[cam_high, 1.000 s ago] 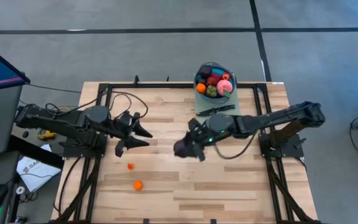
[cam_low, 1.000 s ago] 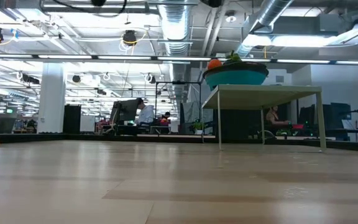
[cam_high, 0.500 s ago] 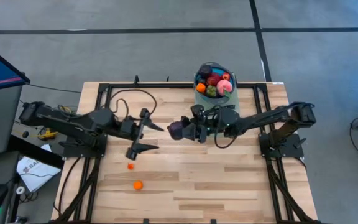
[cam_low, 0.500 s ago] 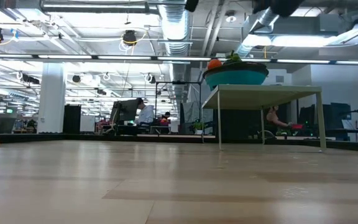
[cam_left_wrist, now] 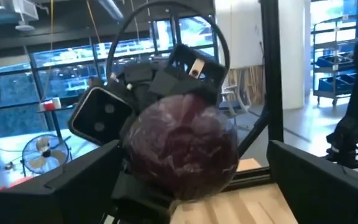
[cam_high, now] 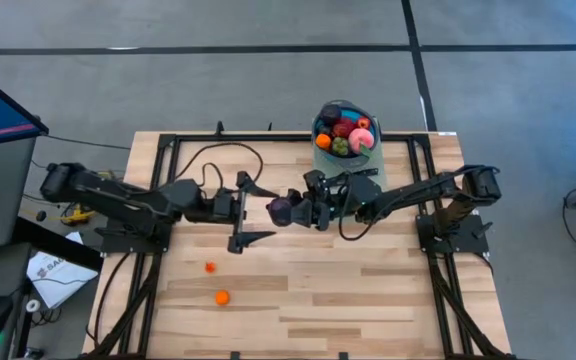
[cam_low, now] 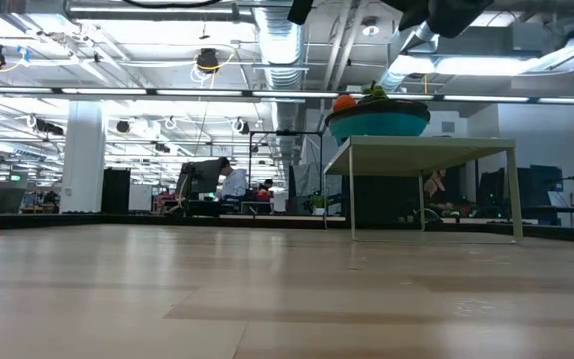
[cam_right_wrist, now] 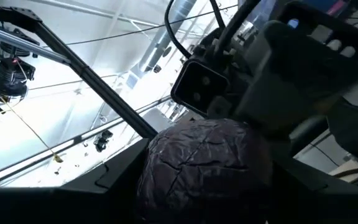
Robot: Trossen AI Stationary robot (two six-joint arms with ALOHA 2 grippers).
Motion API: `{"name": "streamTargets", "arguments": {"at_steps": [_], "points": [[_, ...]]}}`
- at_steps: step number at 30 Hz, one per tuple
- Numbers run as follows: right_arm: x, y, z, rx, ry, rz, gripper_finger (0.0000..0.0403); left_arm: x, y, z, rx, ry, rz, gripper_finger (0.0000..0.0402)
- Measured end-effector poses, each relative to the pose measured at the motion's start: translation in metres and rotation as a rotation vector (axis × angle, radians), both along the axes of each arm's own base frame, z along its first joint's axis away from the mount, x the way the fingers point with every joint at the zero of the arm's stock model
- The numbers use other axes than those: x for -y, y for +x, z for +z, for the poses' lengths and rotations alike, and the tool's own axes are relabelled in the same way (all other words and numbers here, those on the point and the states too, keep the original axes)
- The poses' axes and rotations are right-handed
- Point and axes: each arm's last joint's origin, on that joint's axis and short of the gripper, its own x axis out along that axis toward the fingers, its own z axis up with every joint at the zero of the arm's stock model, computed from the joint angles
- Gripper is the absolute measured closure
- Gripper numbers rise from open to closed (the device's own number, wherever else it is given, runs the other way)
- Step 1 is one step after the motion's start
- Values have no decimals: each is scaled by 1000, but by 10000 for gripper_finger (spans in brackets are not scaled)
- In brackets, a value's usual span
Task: Pick & Place Fruit
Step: Put the violet plum into the blue strainer bowl on the shelf
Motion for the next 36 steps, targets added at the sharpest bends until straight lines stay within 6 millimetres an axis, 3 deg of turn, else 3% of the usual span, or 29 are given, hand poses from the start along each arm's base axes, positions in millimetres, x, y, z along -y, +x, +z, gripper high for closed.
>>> {"name": "streamTargets", "arguments": {"at_steps": [11,28,31,36], "points": [[1,0,0,-1,4,-26,158,2,13,-9,23,-23,43,23],[0,1,-2,-35,37,-56,156,1,12,-6,43,-42,57,105],[3,2,-4,-76,90,-45,136,1,12,-7,37,-59,61,104],[8,4,-9,-140,98,13,60,1,13,-9,19,-54,53,102]]}}
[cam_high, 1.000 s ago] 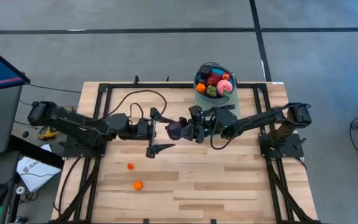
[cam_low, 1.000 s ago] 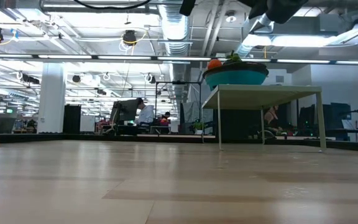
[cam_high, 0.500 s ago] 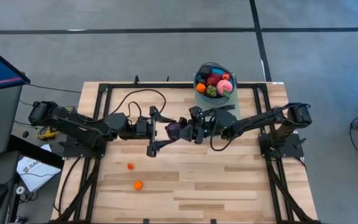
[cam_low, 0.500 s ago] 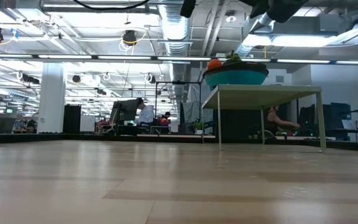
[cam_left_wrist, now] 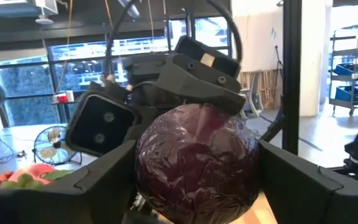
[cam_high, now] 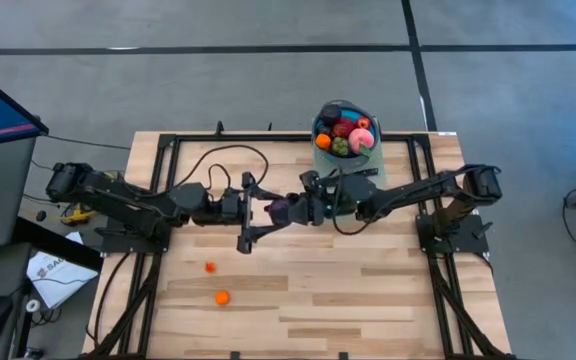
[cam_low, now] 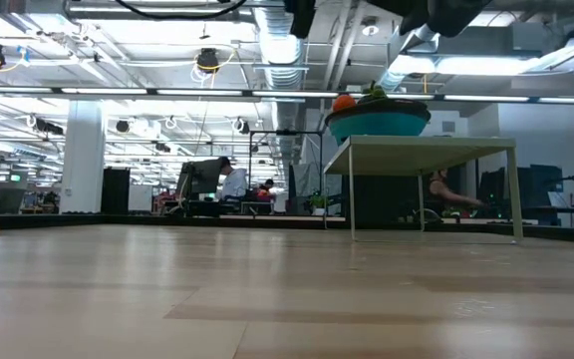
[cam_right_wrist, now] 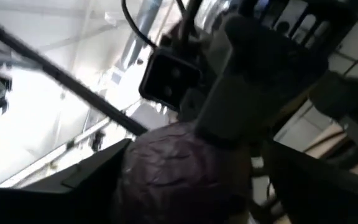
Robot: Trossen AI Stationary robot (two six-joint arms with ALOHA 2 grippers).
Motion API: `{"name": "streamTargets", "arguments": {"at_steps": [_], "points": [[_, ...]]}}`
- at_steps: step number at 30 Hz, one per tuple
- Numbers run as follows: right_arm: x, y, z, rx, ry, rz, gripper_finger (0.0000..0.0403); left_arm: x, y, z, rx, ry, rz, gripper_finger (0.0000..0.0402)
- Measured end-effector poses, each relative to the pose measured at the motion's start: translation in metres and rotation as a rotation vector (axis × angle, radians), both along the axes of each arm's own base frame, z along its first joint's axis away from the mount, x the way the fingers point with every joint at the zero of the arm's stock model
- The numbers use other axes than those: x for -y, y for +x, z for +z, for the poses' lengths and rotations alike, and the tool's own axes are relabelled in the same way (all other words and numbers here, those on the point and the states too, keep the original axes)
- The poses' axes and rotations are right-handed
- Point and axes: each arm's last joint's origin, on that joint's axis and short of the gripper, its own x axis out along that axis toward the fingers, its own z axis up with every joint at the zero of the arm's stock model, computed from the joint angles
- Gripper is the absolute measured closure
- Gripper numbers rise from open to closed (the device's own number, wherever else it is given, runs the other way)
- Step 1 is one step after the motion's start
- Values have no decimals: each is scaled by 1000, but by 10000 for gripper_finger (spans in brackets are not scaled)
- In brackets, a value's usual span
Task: Pick & Place Fruit
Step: Put the violet plum into the blue strainer bowl on the shelf
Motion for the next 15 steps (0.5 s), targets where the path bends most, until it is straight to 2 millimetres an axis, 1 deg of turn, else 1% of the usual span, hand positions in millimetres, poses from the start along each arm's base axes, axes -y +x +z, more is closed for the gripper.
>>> {"name": "streamTargets", "arguments": {"at_steps": [3,5,9,15], "points": [[4,0,-2,-12,-30,89,21,0,0,-1,-8,-1,-4,101],[6,0,-3,-21,-23,118,9,0,0,-1,-8,-8,-5,101],[7,-2,-6,-106,-51,152,18,0,1,-4,-48,-67,-17,101],[7,-10,-8,-242,-123,148,36,1,2,-16,-178,-132,-37,101]]}}
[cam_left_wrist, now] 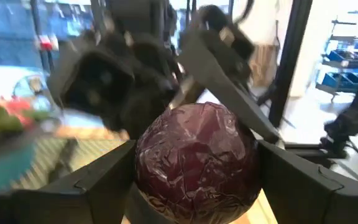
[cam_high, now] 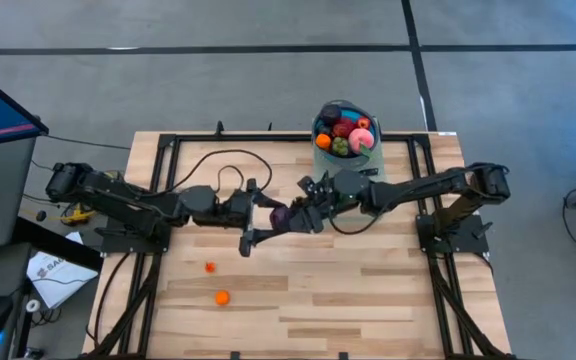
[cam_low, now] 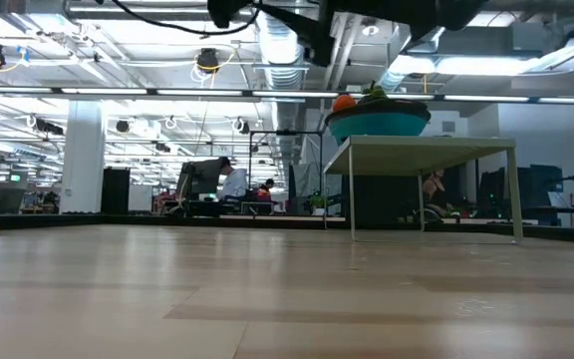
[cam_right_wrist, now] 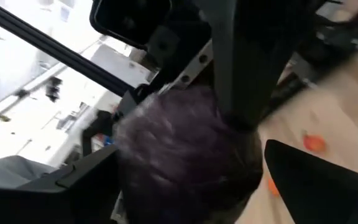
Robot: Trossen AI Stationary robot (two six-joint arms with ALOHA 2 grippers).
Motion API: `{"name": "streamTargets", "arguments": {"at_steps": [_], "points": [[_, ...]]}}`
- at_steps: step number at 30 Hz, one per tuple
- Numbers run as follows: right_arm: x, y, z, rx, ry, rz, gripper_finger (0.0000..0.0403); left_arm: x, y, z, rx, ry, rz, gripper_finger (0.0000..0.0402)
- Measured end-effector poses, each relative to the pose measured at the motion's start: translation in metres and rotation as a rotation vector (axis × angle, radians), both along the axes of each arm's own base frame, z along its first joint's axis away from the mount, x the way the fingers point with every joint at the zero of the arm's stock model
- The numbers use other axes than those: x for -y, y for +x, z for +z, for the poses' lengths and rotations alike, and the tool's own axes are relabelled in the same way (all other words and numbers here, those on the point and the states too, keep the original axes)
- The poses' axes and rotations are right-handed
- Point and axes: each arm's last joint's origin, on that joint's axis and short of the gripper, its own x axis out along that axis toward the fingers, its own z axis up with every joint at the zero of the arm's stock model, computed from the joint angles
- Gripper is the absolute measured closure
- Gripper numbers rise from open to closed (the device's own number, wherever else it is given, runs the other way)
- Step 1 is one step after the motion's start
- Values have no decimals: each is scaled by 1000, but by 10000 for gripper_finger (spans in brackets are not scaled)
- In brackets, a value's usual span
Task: Pick & Place Fruit
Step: Put the violet plum into the blue strainer bowl on the shelf
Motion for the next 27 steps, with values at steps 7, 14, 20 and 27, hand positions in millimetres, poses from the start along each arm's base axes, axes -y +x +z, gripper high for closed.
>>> {"name": "streamTargets", "arguments": {"at_steps": [7,14,20,27], "points": [[-1,-26,7,-211,-64,6,47,1,0,-8,-84,-56,-28,101],[-16,-62,21,-367,-114,63,58,3,-1,-14,-169,-154,-117,101],[-39,-76,41,-383,-207,167,70,5,-2,-19,-245,-273,-200,101],[-51,-51,55,-102,-432,223,77,-1,-2,-20,-271,-349,-206,101]]}}
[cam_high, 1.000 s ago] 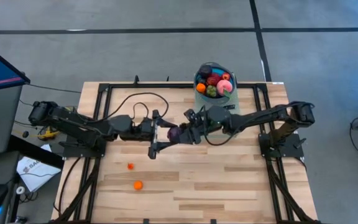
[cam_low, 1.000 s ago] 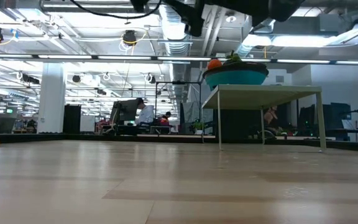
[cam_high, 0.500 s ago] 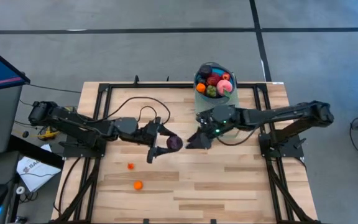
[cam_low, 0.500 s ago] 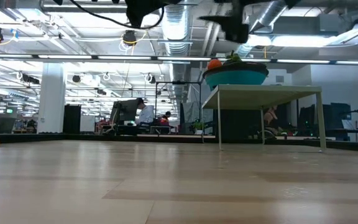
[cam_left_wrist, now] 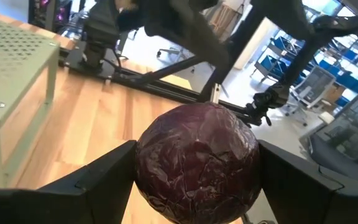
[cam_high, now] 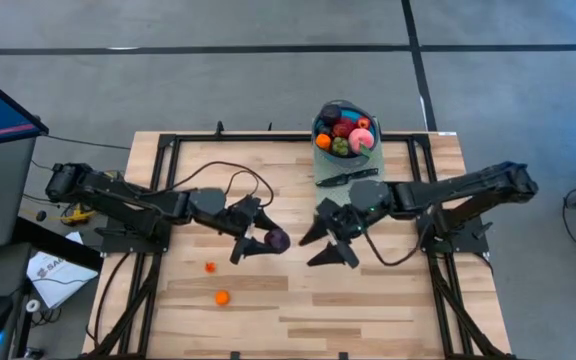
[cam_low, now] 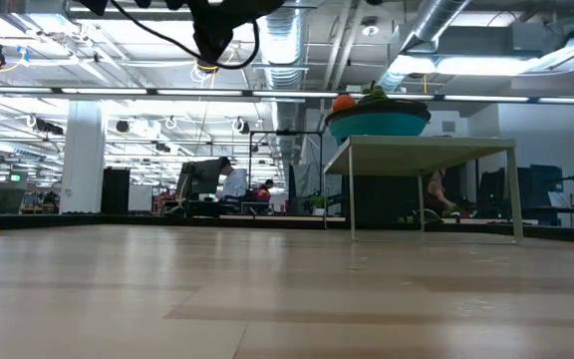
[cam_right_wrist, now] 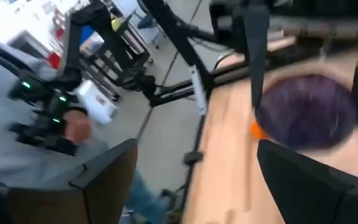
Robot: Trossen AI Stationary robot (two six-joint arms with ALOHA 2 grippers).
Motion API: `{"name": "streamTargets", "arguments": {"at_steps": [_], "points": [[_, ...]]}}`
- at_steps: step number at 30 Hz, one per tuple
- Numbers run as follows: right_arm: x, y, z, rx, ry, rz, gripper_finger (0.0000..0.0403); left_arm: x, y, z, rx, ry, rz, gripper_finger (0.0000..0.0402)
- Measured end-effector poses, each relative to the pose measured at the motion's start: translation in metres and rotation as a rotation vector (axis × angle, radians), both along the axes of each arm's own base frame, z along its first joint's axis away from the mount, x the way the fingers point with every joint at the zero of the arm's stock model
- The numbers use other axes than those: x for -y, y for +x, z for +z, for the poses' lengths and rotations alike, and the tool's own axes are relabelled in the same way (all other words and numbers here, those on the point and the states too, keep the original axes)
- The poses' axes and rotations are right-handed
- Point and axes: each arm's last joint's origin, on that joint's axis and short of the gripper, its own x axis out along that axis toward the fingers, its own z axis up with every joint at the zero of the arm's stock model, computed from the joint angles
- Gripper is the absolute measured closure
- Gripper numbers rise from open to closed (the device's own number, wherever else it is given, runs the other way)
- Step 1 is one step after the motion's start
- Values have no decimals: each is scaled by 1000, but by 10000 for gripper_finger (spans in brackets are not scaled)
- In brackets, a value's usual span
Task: Pick & Place Fruit
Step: Put the violet plum into the blue strainer bowl on the shelf
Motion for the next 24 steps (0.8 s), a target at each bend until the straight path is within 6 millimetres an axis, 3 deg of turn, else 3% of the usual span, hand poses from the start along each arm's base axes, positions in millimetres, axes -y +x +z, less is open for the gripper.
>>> {"name": "streamTargets", "arguments": {"at_steps": [5,13,18,24], "points": [[7,20,2,11,-189,35,64,0,0,0,-1,-2,1,101],[8,53,9,0,-469,194,7,1,-1,-3,-30,-41,-1,101],[5,68,27,79,-635,232,18,1,0,-3,-38,-40,14,101],[-11,74,15,104,-882,303,30,1,0,-4,-40,-40,10,101]]}}
